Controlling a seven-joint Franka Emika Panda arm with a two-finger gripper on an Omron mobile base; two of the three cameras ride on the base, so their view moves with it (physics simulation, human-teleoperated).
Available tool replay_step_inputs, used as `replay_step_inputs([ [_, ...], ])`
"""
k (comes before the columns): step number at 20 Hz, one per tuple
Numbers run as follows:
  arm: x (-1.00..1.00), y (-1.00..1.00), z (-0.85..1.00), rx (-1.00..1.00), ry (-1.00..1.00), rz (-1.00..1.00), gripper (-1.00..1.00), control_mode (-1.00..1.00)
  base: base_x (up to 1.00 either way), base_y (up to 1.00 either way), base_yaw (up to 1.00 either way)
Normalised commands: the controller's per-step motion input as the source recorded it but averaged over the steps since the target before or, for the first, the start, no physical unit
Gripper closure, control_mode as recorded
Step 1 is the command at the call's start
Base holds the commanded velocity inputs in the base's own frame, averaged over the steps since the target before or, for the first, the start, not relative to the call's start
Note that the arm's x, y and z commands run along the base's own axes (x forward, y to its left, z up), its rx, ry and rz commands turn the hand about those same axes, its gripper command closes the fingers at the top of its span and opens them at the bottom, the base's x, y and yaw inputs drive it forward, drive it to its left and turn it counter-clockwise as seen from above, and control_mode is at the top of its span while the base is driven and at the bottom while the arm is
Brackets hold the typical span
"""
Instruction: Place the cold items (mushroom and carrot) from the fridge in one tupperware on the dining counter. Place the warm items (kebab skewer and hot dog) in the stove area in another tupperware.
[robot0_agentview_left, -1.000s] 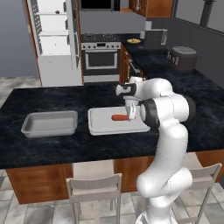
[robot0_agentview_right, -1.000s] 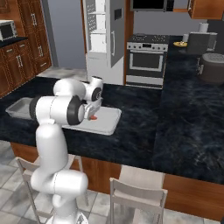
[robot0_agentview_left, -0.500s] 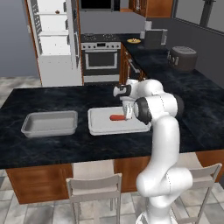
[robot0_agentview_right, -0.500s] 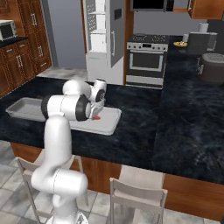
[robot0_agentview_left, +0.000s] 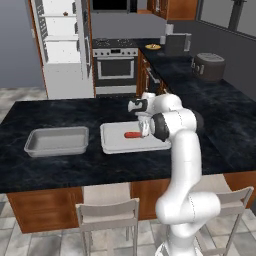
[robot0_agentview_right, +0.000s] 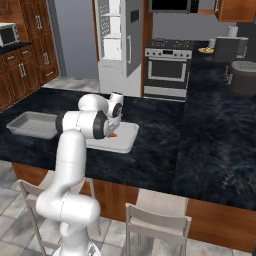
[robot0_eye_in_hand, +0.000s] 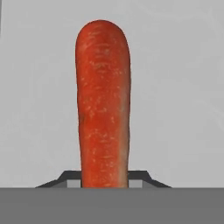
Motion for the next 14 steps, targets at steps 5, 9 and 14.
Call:
replay_step_inputs([
  [5,-0.24,-0.06,-0.11,0.0,-0.12,0.0,-1.0,-1.0,0.0,0.0,0.0],
  [9,-0.55,-0.02,0.01,0.0,-0.19,-0.01,-1.0,-1.0,0.0,0.0,0.0],
  [14,-0.57,0.01,0.2,0.01,-0.13,-0.18,-1.0,-1.0,0.0,0.0,0.0],
])
